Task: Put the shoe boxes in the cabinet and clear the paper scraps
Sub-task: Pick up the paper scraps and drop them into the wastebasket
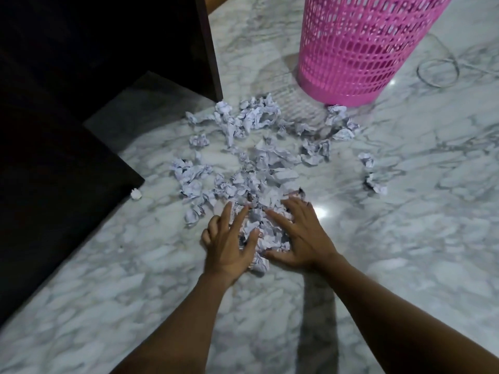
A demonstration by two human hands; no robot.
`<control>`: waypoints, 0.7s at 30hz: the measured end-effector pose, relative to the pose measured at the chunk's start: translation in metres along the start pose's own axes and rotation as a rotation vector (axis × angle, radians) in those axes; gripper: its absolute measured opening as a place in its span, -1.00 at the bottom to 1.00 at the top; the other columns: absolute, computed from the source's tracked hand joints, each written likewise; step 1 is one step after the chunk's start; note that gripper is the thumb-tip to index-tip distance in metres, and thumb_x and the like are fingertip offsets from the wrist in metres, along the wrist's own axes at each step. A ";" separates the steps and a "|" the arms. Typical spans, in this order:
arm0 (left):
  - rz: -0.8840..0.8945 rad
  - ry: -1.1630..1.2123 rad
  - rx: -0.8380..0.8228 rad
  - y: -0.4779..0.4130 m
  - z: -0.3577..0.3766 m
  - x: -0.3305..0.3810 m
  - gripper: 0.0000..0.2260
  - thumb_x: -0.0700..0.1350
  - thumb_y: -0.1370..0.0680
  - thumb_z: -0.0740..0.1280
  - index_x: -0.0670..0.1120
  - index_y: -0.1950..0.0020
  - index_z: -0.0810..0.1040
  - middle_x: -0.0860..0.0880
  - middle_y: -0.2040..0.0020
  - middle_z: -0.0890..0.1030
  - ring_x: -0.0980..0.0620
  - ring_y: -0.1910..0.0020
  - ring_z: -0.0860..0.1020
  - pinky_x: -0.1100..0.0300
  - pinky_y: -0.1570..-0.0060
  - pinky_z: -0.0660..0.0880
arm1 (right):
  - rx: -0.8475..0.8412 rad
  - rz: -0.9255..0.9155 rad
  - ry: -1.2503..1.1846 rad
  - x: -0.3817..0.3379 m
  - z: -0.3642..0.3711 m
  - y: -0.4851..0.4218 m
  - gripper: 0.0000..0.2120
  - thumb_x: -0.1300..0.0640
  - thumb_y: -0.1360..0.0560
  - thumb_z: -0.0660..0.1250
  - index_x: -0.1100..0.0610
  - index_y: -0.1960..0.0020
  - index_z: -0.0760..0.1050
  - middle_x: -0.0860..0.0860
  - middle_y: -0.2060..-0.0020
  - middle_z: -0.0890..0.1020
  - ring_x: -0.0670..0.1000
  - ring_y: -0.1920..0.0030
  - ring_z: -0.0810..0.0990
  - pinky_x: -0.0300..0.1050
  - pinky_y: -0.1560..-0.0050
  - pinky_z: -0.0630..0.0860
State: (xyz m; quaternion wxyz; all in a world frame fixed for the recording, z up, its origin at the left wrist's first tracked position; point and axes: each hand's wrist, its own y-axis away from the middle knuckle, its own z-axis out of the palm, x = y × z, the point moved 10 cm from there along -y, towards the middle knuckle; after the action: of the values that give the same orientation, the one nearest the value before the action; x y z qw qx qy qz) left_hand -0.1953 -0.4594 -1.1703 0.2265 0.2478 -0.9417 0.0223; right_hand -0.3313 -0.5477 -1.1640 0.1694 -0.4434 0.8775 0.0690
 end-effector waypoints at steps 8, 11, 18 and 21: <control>0.056 0.014 0.068 0.003 -0.003 0.008 -0.41 0.40 -0.39 0.21 0.09 -0.31 0.46 0.00 -0.42 0.37 -0.09 -0.32 0.35 -0.06 -0.21 0.32 | 0.246 -0.105 -0.113 -0.013 -0.013 -0.001 -0.55 -0.10 -0.46 0.41 0.14 -0.24 0.58 0.10 -0.05 0.58 0.12 -0.07 0.52 0.00 -0.05 0.45; 0.093 0.005 0.060 0.005 -0.004 0.012 -0.27 0.48 -0.32 0.23 0.05 -0.33 0.46 -0.01 -0.39 0.37 -0.09 -0.31 0.36 -0.04 -0.20 0.33 | 0.279 -0.049 -0.175 -0.010 -0.016 0.000 -0.68 0.05 -0.40 0.40 0.14 -0.12 0.62 0.07 0.01 0.61 0.09 -0.01 0.52 -0.08 0.06 0.47; 0.125 0.063 0.021 0.008 -0.002 0.011 -0.11 0.53 -0.24 0.26 0.12 -0.47 0.26 -0.02 -0.44 0.31 -0.10 -0.39 0.28 -0.08 -0.27 0.27 | 0.254 0.175 -0.320 0.020 -0.019 -0.006 -0.74 0.10 -0.21 0.54 0.07 0.11 0.65 0.01 0.21 0.64 0.08 0.22 0.63 -0.19 0.25 0.51; 0.117 0.064 0.019 0.010 -0.003 0.010 -0.09 0.54 -0.23 0.25 0.14 -0.49 0.22 -0.05 -0.50 0.22 -0.12 -0.45 0.21 -0.13 -0.30 0.24 | 0.360 0.256 -0.382 0.038 -0.038 -0.003 -0.81 0.15 -0.26 0.51 0.12 0.13 0.67 0.06 0.23 0.67 0.08 0.25 0.64 -0.38 0.17 0.39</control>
State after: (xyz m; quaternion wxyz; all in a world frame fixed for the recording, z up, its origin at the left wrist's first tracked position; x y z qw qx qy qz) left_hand -0.2068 -0.4554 -1.1626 0.2522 0.1934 -0.9467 0.0524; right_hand -0.3586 -0.5885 -1.1415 0.3975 -0.2709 0.8766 0.0153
